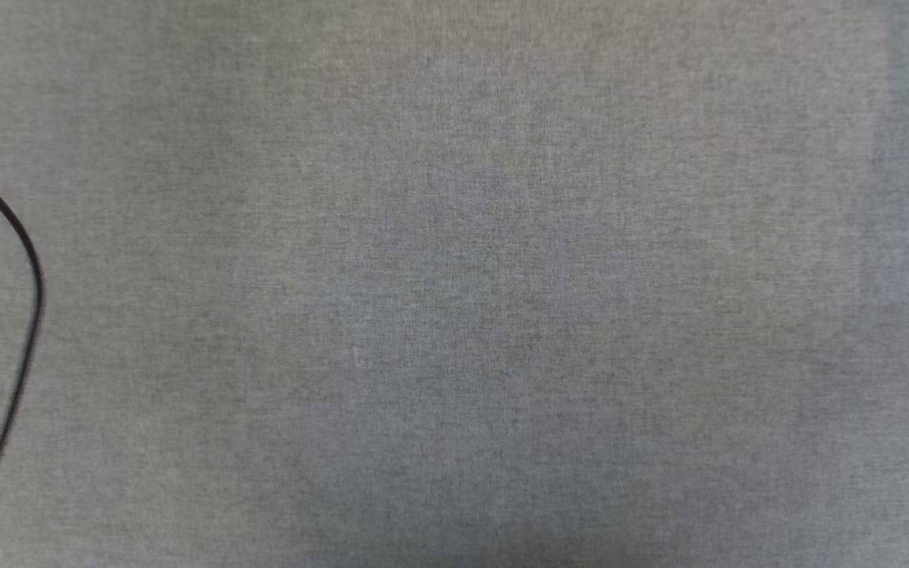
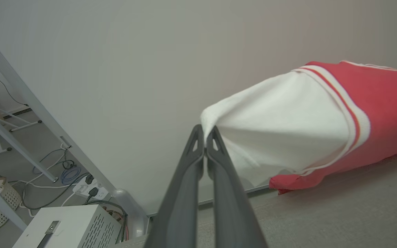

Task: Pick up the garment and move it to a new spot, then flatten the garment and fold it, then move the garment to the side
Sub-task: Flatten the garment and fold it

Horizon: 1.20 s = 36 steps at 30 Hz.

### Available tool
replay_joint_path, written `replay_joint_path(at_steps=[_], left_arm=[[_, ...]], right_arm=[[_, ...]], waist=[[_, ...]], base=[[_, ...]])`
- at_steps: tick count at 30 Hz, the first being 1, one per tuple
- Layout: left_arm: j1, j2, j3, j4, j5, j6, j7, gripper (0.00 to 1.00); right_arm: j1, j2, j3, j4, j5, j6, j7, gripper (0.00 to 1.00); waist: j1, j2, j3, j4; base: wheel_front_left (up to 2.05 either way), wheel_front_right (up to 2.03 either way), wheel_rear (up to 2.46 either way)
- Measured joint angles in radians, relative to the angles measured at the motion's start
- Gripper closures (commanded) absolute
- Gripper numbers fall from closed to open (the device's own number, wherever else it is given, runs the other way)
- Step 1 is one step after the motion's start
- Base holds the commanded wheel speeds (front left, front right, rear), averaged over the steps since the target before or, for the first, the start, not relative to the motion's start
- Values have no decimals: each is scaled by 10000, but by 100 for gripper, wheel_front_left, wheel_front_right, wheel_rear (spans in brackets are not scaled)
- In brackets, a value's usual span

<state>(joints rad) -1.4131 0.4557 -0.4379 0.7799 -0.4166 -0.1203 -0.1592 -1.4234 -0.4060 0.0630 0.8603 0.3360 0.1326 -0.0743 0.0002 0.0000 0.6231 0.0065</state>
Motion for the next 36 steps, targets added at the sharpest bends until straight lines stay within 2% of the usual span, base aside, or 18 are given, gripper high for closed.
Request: replay_joint_path(at_steps=[5,11,18,30,36], left_arm=[[1676,-194,-173,332,-282,-6,-290,100],[3754,-303,-267,571,-723,-56,-470,100],[6112,-453,-403,456,-1227,-65,-466,100],[9132,-476,-539,-295,-1871,65,-8,100],[10726,-232,-675,-1162,-2368,138,807,100]], right_arm=[[2025,-169,938,-290,1020,0,384,100],[4652,-771,1749,-1285,2696,0,974,100],[7372,-1411,2217,-2485,4130,0,1379,100],[10520,-1994,2274,-3705,4974,0,1661,100],[12388,-2247,2222,-4351,5409,0,2516,100]], waist=[[-1,0,-700,26],[-3,0,-1721,49],[-3,0,-2937,78],[-3,0,-4606,209],[-3,0,-5469,313]], base=[[0,0,0],[0,0,0],[0,0,0],[0,0,0],[0,0,0]])
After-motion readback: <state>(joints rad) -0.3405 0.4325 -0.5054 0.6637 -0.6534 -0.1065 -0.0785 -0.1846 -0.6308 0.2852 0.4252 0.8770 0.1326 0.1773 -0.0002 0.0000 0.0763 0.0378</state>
